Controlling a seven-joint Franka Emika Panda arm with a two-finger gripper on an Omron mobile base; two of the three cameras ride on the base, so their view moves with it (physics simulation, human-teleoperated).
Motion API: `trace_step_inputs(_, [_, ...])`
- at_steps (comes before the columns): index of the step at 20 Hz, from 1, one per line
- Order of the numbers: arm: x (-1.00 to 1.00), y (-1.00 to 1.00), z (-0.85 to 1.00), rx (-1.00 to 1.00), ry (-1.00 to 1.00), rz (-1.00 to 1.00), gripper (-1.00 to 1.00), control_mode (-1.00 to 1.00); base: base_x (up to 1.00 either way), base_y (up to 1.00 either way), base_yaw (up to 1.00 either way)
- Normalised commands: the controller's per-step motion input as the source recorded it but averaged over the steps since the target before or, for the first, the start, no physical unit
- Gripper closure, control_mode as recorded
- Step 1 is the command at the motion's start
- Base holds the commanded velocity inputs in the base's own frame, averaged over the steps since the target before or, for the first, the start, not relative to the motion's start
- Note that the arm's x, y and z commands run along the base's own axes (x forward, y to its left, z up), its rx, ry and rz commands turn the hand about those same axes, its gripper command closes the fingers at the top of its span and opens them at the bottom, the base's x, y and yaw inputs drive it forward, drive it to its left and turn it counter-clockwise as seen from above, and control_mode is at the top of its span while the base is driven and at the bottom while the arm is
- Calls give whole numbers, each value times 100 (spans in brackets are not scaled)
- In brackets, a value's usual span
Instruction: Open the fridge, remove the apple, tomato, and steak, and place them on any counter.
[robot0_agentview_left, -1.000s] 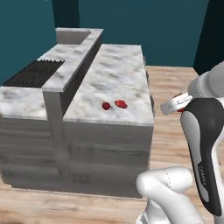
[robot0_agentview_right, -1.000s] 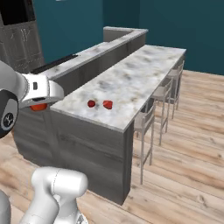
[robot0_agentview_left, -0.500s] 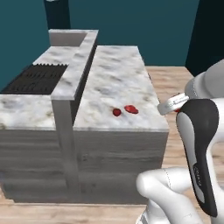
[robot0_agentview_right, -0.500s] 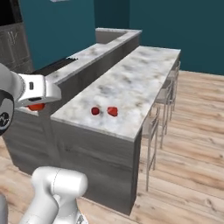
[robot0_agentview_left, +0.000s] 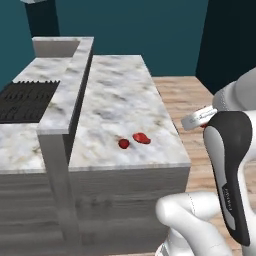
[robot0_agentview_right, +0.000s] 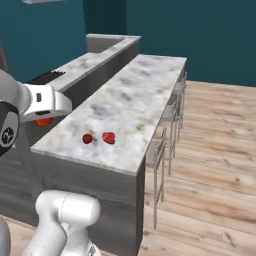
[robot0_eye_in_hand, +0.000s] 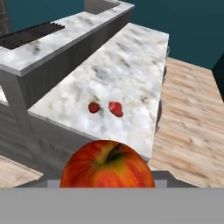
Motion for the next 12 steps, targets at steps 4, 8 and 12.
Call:
trace_step_inputs(4, [0, 0, 0, 0, 0, 0, 100, 100, 21, 0, -25])
trace_step_inputs(8, [0, 0, 0, 0, 0, 0, 100, 100, 44, 7, -20])
trace_step_inputs(12, [0, 0, 0, 0, 0, 0, 100, 100, 50, 9, -9])
